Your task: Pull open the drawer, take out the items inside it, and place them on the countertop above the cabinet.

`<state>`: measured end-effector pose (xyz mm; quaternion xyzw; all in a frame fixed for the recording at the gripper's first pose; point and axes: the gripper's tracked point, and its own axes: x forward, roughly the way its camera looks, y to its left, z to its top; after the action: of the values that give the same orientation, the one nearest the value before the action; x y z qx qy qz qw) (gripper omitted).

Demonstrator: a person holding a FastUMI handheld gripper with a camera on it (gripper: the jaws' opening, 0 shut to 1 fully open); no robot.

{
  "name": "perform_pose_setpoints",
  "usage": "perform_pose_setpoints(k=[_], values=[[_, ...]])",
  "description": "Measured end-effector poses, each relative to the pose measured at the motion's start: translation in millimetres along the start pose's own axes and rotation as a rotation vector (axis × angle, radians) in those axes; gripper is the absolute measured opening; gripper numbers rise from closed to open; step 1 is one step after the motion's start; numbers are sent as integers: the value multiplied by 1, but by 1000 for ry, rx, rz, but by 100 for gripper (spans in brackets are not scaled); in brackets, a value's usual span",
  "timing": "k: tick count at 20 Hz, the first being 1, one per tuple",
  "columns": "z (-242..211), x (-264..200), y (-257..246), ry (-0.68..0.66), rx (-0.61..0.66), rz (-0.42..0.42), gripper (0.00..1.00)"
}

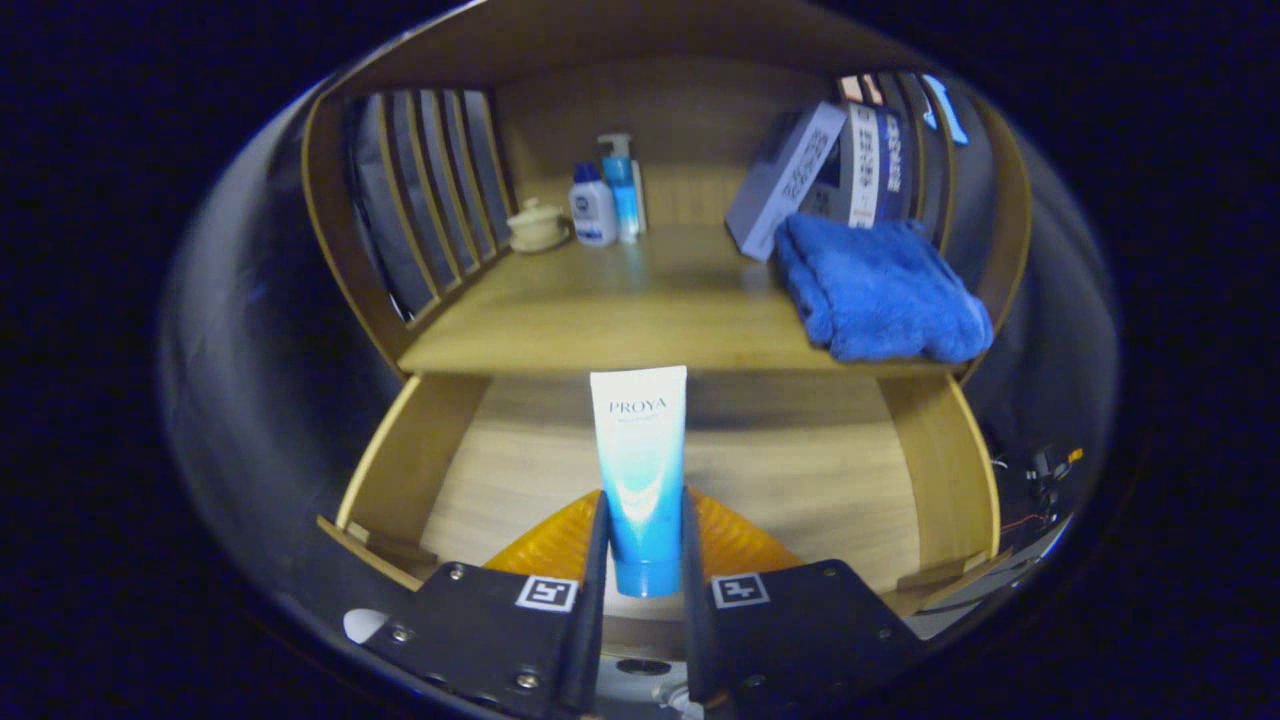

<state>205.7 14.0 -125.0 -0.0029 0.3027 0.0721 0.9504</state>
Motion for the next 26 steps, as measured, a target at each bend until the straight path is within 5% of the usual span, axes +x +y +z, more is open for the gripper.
perform_pose_setpoints(k=[6, 13, 26], values=[[67, 5, -6, -259, -33, -49, 35], [128, 41, -8, -362, 70, -83, 34], [111, 148, -15, -277, 124, -144, 34]])
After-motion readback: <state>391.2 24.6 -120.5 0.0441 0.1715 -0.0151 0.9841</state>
